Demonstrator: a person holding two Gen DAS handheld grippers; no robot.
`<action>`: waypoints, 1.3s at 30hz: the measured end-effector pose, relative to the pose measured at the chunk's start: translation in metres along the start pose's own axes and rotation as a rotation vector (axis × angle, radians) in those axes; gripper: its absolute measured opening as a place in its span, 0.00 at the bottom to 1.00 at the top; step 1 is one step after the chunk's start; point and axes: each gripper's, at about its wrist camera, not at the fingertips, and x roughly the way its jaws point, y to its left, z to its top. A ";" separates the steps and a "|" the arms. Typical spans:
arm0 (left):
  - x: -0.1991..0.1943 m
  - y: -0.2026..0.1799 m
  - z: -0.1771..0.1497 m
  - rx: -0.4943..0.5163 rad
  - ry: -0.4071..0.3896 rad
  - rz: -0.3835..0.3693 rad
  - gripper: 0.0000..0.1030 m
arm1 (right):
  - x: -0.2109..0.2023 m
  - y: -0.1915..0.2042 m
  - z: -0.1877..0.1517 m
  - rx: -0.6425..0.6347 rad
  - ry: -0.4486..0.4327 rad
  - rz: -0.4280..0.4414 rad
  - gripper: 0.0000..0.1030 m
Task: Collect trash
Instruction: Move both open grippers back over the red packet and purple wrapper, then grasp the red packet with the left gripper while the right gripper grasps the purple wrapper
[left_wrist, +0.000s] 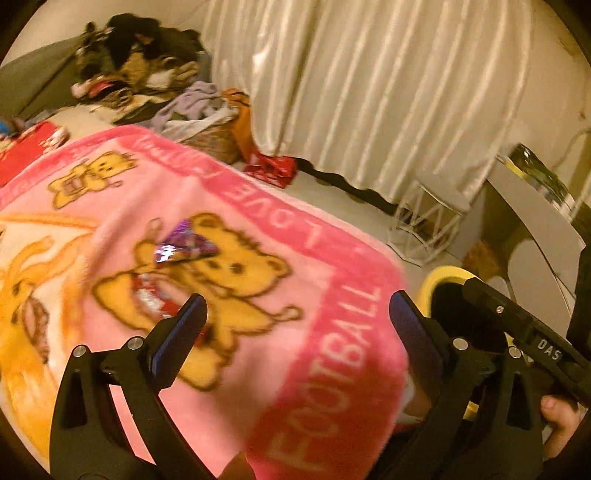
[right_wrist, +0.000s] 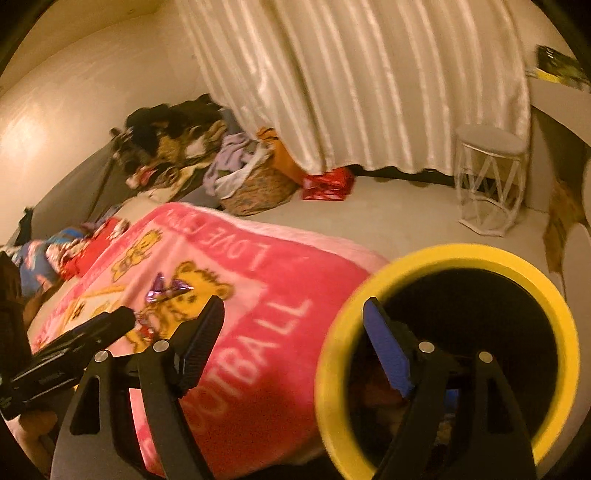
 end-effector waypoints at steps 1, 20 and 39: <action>-0.001 0.007 0.000 -0.016 0.001 0.010 0.88 | 0.003 0.006 0.002 -0.008 0.001 0.010 0.73; -0.005 0.105 0.000 -0.154 0.016 0.099 0.88 | 0.098 0.130 0.031 -0.232 0.101 0.165 0.69; 0.041 0.132 -0.016 -0.321 0.156 -0.038 0.46 | 0.226 0.197 0.026 -0.343 0.332 0.236 0.29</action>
